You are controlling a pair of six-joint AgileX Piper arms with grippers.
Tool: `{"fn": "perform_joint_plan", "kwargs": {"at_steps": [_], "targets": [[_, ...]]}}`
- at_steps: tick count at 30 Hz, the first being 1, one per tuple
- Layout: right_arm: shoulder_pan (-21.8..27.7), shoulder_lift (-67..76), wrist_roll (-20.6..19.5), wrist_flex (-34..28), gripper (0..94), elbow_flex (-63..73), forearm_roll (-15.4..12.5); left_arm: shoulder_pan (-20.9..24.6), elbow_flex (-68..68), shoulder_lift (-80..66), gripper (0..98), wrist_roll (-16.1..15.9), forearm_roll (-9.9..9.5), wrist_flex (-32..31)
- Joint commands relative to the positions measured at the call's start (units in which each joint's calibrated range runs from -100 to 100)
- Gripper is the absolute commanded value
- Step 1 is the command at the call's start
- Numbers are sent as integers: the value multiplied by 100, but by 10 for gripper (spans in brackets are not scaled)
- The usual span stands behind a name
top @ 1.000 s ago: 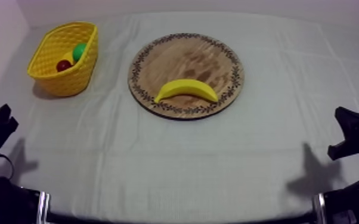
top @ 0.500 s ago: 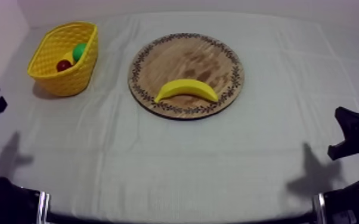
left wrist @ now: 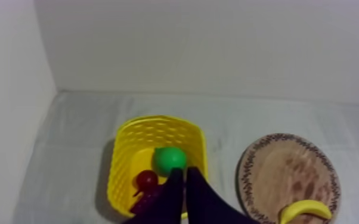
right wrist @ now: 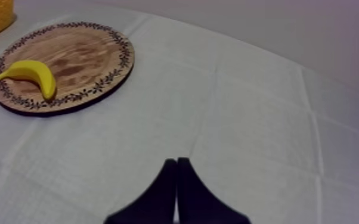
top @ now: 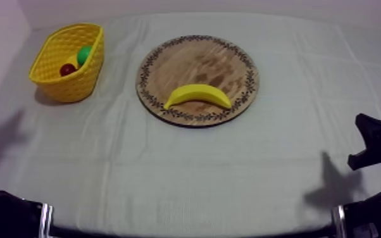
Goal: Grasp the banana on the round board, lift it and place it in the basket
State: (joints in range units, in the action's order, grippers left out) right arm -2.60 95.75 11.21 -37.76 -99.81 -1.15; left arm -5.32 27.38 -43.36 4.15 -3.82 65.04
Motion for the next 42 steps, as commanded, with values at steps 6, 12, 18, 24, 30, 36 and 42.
{"fn": "perform_joint_plan", "kwargs": {"at_steps": [6,12,18,24,30,36,42], "targets": [[0,0,0,1,3,3,0,-686,-3676,1957,0,259,-242,1364],[0,0,0,1,3,3,0,-1322,-4305,2739,0,533,-668,1656],[0,0,3,1,3,3,0,-1827,-4569,3411,0,634,-841,2050],[0,0,1,1,3,3,0,-2161,-4792,4032,0,541,-846,2182],[0,0,0,1,3,3,0,-2407,-5097,4541,0,159,-828,2199],[0,0,0,1,3,3,0,-2584,-5212,4915,0,-547,-804,2004],[0,0,0,1,3,3,0,-2691,-5149,5222,0,-1247,-764,1715]]}}
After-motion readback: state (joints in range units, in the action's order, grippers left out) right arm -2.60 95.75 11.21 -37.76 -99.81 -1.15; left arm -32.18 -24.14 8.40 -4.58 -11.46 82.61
